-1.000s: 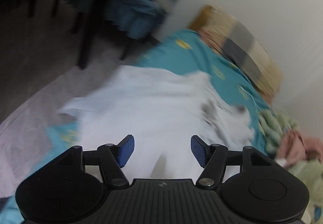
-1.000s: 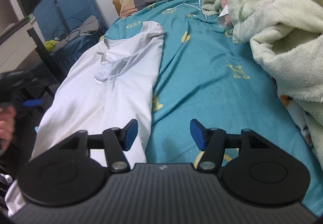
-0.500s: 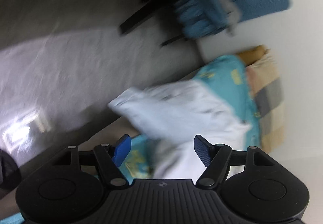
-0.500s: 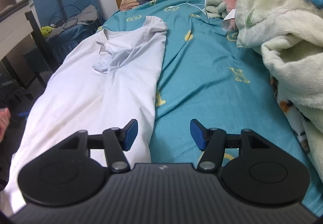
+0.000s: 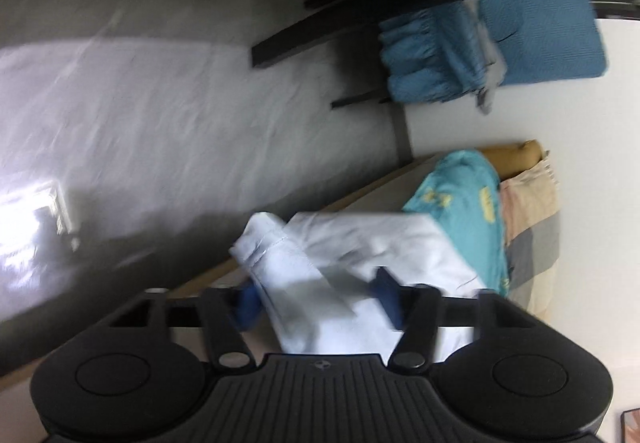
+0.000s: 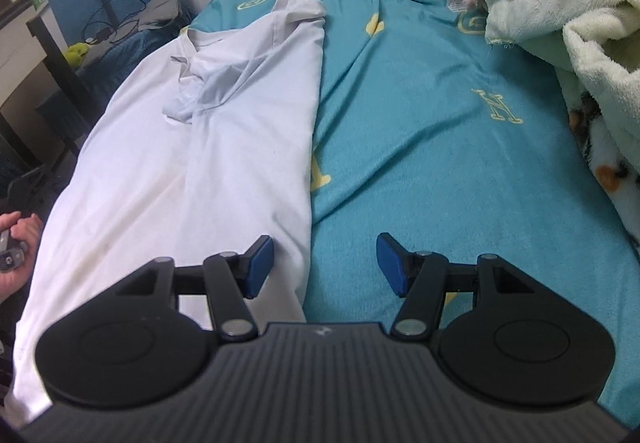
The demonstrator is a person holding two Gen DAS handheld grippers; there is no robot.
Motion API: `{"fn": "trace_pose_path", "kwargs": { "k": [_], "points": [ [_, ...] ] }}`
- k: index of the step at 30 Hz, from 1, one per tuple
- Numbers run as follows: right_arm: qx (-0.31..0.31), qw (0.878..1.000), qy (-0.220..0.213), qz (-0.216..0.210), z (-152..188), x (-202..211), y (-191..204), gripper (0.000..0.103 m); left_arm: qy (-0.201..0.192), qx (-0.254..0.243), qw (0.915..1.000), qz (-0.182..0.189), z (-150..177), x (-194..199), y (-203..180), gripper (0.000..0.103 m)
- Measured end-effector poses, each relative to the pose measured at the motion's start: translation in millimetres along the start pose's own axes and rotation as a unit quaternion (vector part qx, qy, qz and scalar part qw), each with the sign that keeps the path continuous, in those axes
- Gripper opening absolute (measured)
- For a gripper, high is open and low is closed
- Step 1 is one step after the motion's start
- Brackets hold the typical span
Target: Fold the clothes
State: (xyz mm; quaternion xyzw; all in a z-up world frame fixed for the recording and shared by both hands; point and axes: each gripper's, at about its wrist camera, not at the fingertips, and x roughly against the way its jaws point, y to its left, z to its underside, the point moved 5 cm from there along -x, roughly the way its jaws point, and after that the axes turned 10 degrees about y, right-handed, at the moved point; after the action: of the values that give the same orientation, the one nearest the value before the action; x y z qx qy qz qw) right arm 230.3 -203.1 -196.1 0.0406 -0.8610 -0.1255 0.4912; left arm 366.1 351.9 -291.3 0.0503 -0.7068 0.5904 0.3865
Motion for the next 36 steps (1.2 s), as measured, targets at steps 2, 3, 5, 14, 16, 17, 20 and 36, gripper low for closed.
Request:
{"fn": "trace_pose_path", "kwargs": {
  "k": [2, 3, 5, 14, 16, 17, 20, 36],
  "points": [
    [-0.001, 1.0, -0.002, -0.001, -1, 0, 0, 0.059, -0.007, -0.027, 0.9996, -0.006, 1, 4, -12, 0.028],
    [-0.001, 1.0, -0.003, -0.001, -1, 0, 1, 0.059, -0.011, -0.045, 0.9988, -0.015, 2, 6, -19, 0.019],
    [-0.002, 1.0, -0.004, -0.005, -2, 3, 0, 0.06, -0.021, -0.085, 0.9955, -0.035, 3, 12, -35, 0.007],
    [-0.017, 0.999, -0.025, -0.029, -5, 22, -3, 0.06, -0.106, -0.376, 0.9062, -0.163, 52, 49, -185, 0.002],
    [-0.021, 0.999, -0.033, -0.035, -6, 28, -4, 0.06, -0.112, -0.44, 0.875, -0.168, 87, 45, -217, 0.002],
    [-0.023, 0.998, -0.036, -0.038, -6, 31, -5, 0.06, -0.113, -0.471, 0.8584, -0.169, 105, 42, -233, 0.002],
    [-0.03, 0.998, -0.044, -0.045, -7, 37, -8, 0.06, -0.114, -0.555, 0.8065, -0.169, 163, 29, -276, 0.002],
    [-0.063, 0.993, -0.057, -0.079, -11, 44, -30, 0.06, -0.004, -0.66, 0.735, -0.157, 357, -62, -247, 0.044]
  ]
}}
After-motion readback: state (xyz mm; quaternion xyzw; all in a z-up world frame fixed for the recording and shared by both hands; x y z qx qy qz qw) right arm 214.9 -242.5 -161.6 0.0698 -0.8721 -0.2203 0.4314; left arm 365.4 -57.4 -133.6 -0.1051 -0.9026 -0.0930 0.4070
